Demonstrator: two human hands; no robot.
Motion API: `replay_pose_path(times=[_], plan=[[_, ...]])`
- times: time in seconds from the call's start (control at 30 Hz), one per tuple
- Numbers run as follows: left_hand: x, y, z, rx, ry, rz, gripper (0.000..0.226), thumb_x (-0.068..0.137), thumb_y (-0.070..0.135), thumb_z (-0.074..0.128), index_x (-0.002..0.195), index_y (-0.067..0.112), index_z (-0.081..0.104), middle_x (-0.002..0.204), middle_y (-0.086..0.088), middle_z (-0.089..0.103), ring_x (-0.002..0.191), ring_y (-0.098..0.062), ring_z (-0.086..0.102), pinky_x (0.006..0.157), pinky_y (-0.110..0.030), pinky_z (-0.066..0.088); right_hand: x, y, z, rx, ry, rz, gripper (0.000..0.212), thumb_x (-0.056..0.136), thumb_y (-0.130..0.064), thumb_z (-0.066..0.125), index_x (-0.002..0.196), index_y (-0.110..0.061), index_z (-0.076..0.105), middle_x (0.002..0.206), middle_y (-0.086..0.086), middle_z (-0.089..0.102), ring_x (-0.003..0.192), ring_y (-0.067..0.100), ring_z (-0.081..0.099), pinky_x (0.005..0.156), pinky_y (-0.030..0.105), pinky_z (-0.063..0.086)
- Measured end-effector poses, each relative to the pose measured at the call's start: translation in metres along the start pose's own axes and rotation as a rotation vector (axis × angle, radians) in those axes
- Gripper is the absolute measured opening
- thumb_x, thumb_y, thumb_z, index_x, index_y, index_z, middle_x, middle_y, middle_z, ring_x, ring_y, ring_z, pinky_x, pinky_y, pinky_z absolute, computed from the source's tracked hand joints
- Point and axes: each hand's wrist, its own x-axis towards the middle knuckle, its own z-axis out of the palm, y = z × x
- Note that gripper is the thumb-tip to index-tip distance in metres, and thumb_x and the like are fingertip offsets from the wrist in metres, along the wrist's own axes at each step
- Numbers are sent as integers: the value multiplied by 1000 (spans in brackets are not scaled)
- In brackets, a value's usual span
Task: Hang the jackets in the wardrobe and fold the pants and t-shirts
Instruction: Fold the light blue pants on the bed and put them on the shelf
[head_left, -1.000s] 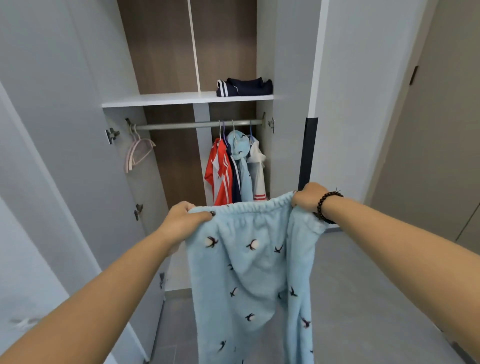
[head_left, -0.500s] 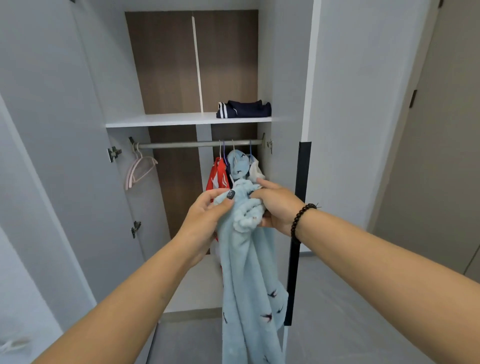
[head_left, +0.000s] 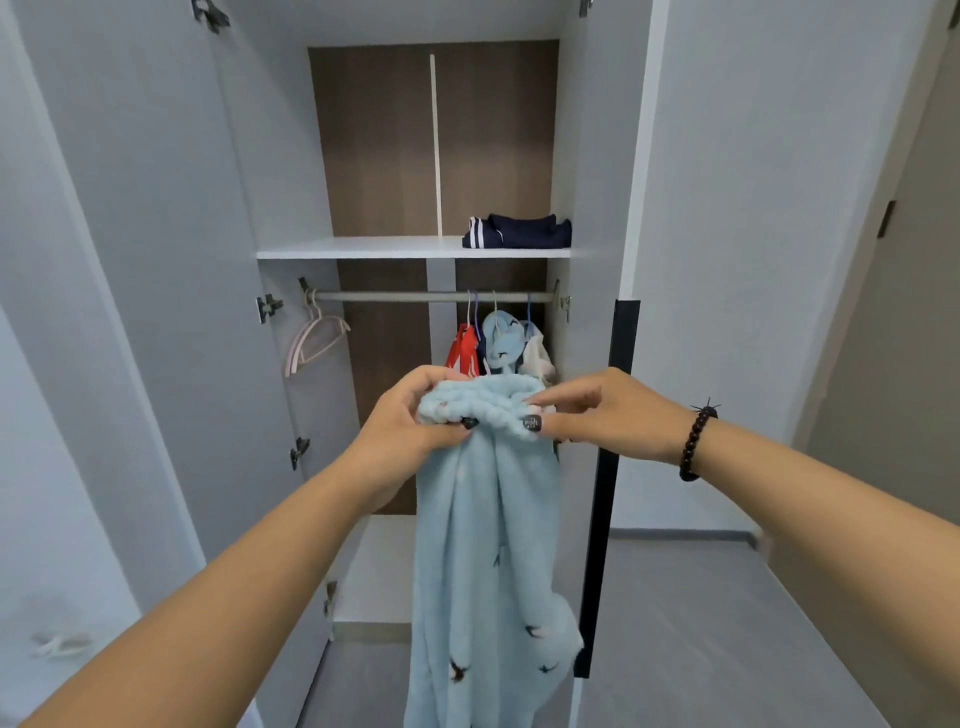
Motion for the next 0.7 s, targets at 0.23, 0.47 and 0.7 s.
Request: replay_pose_path(times=[0.23,0.47,0.7], plan=[[-6,-5,-26,-288,157,-56,49,69,5,66,116,17,62,107,-5,70,96,-18,67,75,-27,56,12,26,34,-351,14,-393,35,70,-41,81,96,-23,65,136,-9,34,131,8,21,110,30,25],[-41,-6,-103,-16,327,-115,50,73,2,73,118,21,62,115,-4,68,104,-18,65,83,-27,55,70,9,63,-274,-48,-562,24,76,-21,76,98,-12,69,107,-3,65,110,8,52,99,30,40],[-75,-22,-167,992,38,-335,54,83,15,73,128,29,49,114,14,56,101,-6,56,87,-15,41,137,-17,136,-575,-542,-436,29,80,-8,59,99,-27,48,91,-2,55,85,18,54,77,45,51]])
